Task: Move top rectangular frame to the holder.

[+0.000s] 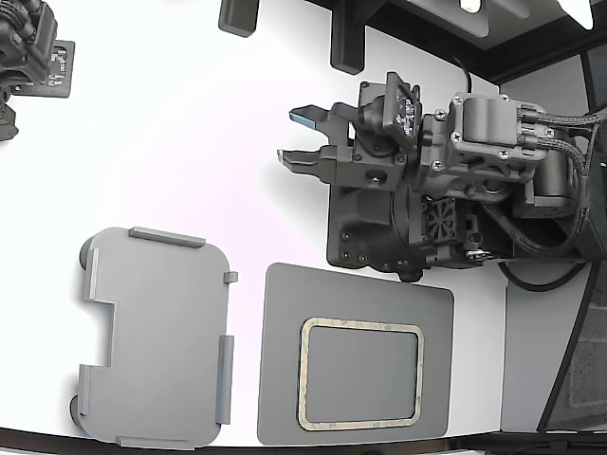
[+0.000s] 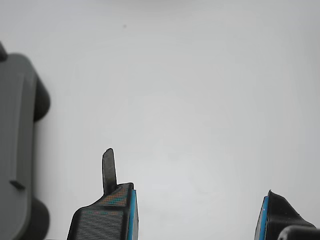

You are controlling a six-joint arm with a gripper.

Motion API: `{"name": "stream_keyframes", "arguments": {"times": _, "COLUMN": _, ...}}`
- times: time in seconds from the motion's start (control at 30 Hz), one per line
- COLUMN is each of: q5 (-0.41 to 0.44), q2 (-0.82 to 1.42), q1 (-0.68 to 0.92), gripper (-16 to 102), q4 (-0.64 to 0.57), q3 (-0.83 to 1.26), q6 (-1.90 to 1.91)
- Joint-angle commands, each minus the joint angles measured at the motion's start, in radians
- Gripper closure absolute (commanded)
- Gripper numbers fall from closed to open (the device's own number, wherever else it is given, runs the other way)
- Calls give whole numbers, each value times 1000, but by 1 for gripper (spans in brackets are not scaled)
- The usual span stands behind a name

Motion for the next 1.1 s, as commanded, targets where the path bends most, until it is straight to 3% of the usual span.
{"name": "stream_keyframes", "arguments": {"times": 0.0, "q5": 31, "q2": 15, "q1": -11, "gripper": -14, "q4": -265, "q3": 9, "q6": -54}}
{"name": "stream_keyframes", "arguments": {"times": 0.37, "q5": 43, "q2": -72, "q1": 28, "gripper": -14, "q4": -219, "q3": -71, "q6": -32}}
{"name": "stream_keyframes", "arguments": {"times": 0.57, "q5": 117, "q2": -325, "q1": 219, "gripper": -14, "q4": -21, "q3": -373, "q6": 81}}
{"name": "stream_keyframes", "arguments": {"times": 0.7, "q5": 120, "q2": -483, "q1": 347, "gripper": -14, "q4": 153, "q3": -561, "q6": 206}}
{"name": "stream_keyframes", "arguments": {"times": 0.97, "q5": 169, "q2": -543, "q1": 744, "gripper": -14, "q4": 449, "q3": -646, "q6": 627}}
{"name": "stream_keyframes", "arguments": {"times": 1.07, "q5": 123, "q2": -588, "q1": 859, "gripper": -14, "q4": 549, "q3": -678, "q6": 746}}
